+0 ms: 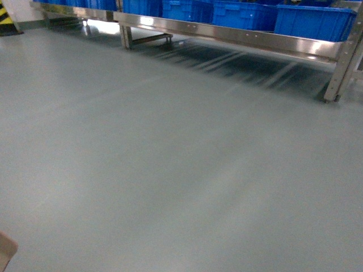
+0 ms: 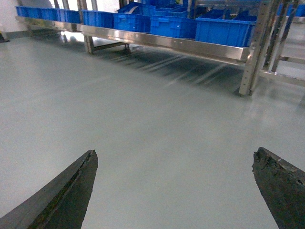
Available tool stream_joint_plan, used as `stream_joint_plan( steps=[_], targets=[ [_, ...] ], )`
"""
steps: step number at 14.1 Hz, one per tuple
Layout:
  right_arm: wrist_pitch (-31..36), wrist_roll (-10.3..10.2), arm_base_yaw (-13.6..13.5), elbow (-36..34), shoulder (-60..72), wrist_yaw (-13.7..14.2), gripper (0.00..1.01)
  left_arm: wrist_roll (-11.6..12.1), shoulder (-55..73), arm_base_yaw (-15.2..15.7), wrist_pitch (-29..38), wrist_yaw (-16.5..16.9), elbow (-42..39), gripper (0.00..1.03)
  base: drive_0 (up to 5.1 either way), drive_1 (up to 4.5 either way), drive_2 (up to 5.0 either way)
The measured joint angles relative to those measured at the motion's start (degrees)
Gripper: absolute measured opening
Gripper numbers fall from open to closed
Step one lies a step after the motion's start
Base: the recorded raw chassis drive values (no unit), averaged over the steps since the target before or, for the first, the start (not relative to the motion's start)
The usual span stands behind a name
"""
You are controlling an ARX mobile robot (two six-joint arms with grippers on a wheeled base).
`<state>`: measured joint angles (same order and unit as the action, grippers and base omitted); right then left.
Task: Place part in tray to right shelf
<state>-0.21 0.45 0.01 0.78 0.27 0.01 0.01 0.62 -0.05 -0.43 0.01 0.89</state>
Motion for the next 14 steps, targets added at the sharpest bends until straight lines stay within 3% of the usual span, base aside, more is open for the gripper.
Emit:
stream_joint_plan(
  steps=[14],
  targets=[
    [0.0,0.0,0.0,0.0,0.0,0.0,0.98,0.0,0.0,0.0,0.0,-0.1,0.0,0.12,4.5,-4.12,1.0]
  ],
)
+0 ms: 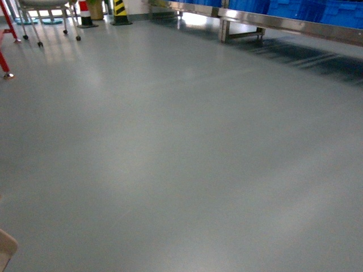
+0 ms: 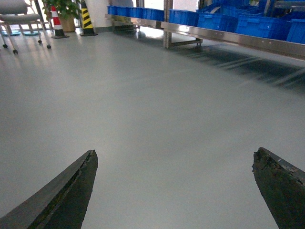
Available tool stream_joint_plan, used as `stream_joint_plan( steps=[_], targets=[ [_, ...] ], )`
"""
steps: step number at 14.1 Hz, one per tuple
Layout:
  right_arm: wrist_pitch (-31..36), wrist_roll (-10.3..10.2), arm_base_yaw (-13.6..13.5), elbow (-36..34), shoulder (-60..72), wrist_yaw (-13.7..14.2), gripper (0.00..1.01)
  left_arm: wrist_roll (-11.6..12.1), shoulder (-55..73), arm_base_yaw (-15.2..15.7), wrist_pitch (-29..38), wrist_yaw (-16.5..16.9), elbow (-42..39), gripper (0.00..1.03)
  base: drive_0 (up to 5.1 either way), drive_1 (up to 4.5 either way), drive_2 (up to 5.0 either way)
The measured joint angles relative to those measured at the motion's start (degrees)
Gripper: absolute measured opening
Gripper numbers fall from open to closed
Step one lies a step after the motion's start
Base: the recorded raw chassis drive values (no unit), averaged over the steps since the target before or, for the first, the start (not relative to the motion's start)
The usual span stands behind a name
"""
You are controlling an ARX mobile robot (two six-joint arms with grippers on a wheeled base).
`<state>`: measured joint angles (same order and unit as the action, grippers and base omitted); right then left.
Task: Place part in tray to right shelf
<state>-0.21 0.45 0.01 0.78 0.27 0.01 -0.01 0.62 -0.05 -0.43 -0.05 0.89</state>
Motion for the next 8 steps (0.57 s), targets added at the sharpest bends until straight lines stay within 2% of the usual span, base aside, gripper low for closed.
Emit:
stream_joint_plan(
  steps=[8],
  targets=[
    [-0.1,0.0,0.0,0.0,0.0,0.0,0.98,0.0,0.0,0.0,0.0,0.0,0.0,0.12,4.5,-4.12,1.0]
  ],
)
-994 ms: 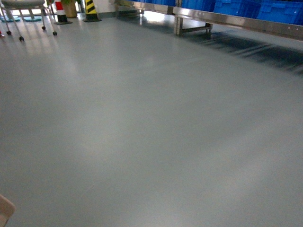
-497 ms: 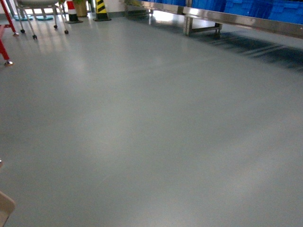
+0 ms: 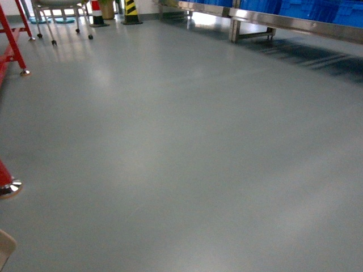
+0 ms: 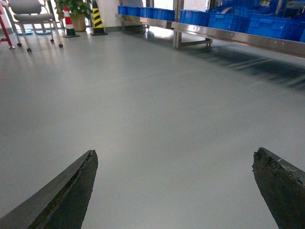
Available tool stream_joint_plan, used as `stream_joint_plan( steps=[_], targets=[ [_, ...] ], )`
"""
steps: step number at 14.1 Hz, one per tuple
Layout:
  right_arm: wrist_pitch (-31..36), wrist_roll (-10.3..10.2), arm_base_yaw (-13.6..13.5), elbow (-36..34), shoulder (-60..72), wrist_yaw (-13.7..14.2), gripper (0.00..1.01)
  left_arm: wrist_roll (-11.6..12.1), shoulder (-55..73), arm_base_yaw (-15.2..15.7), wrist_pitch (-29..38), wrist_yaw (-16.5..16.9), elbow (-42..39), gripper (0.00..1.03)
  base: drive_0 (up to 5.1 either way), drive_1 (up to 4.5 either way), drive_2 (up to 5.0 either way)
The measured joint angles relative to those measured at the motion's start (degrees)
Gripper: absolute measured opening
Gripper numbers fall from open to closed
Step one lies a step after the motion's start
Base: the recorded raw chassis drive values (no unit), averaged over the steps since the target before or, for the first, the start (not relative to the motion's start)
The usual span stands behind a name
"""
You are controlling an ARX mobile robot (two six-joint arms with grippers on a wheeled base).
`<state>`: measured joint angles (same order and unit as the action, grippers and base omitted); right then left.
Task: Place part in tray to right shelf
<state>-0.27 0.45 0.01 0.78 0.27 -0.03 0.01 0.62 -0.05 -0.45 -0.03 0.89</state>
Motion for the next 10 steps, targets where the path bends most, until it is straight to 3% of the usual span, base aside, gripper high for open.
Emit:
stream_joint_plan(
  steps=[4,10],
  targets=[
    [0.1,0.0,0.0,0.0,0.0,0.0,0.98,0.0,0.0,0.0,-0.1,0.0,0.0,0.12,4.5,-4.12,1.0],
    [0.0,0.0,0.0,0.0,0.0,0.0,0.98,0.0,0.0,0.0,0.0,0.0,0.0,0.12,-3.0,1.49,5.6]
  ],
)
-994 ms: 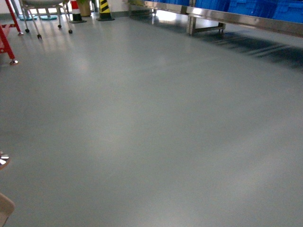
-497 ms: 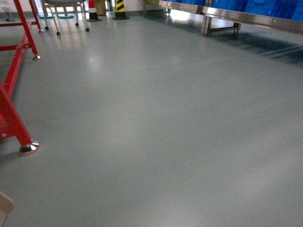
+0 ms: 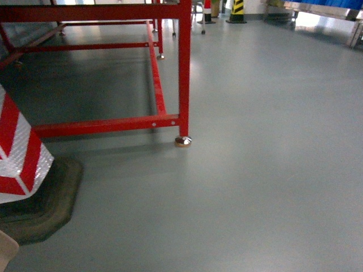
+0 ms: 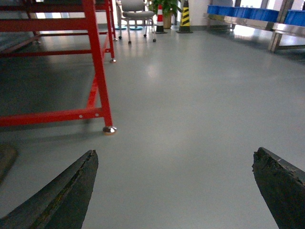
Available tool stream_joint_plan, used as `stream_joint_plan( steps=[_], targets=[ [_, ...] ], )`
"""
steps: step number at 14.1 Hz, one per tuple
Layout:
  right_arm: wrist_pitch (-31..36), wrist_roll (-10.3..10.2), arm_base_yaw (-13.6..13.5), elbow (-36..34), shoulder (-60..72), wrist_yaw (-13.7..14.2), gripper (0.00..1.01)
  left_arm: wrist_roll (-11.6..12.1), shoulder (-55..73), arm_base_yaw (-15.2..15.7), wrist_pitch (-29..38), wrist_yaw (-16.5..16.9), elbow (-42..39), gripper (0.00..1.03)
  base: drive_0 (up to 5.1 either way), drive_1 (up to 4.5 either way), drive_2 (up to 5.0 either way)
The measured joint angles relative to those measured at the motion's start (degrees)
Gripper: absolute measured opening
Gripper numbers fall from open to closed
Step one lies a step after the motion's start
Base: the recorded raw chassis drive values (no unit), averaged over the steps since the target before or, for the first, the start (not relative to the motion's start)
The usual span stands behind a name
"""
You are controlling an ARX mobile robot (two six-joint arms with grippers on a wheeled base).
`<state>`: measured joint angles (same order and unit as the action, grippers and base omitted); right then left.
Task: Place part in tray to right shelf
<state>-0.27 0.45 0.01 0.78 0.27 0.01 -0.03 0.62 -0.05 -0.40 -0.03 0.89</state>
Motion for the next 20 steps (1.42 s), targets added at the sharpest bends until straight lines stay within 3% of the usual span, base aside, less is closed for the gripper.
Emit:
stream_joint_plan(
  steps=[13,20],
  targets=[
    [0.0,0.0,0.0,0.0,0.0,-0.2,0.98,0.0,0.0,0.0,-0.3,-0.2,0.0,0.12,-3.0,1.67,5.6],
    [-0.1,0.0,0.0,0.0,0.0,-0.1,0.98,0.0,0.0,0.0,-0.6,-0.3,0.0,0.12,0.0,4.34,-4.3]
  ],
)
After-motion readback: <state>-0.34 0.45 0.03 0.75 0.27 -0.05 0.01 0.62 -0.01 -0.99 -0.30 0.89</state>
